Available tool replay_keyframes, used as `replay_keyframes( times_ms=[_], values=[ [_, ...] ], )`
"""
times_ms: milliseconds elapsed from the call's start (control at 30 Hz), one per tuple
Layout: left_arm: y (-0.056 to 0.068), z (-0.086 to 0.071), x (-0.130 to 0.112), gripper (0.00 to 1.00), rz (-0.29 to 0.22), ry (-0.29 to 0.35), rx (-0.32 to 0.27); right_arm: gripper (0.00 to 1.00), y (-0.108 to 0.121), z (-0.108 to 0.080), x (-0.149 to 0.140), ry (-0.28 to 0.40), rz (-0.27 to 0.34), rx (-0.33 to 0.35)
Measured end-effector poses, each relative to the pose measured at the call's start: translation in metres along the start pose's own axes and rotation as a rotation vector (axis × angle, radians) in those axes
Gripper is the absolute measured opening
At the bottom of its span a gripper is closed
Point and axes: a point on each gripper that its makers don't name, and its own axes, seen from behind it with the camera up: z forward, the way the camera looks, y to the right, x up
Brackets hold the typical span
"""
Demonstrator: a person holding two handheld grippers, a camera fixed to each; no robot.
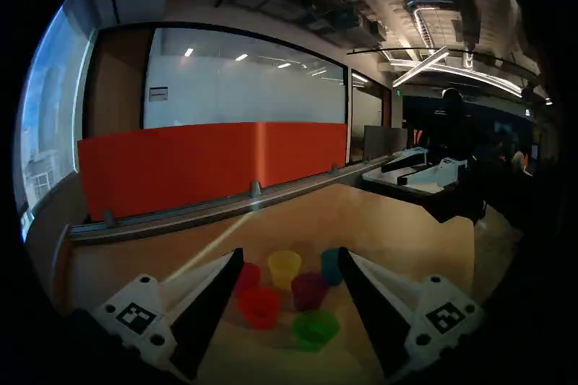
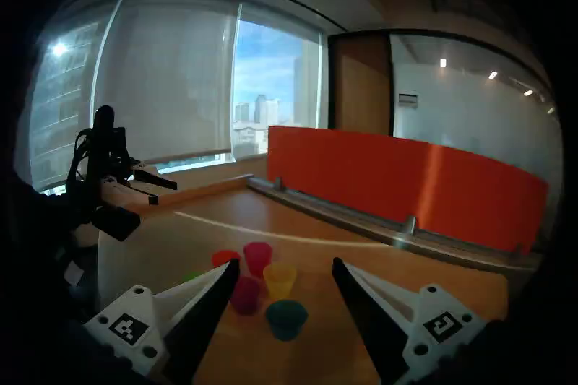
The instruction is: Pour water
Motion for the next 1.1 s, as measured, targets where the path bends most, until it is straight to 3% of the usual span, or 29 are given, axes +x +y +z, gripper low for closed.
replay_keyframes(
  times_ms=[300,1100],
  values=[
    [0.002,0.005,-0.019,0.97,0.010,-0.043,-0.024,0.99,0.000,0.014,-0.021,-0.058,-0.012,0.014],
    [0.029,0.034,-0.102,0.97,0.043,-0.184,-0.113,0.99,0.008,0.045,-0.080,-0.143,-0.011,0.024]
  ],
)
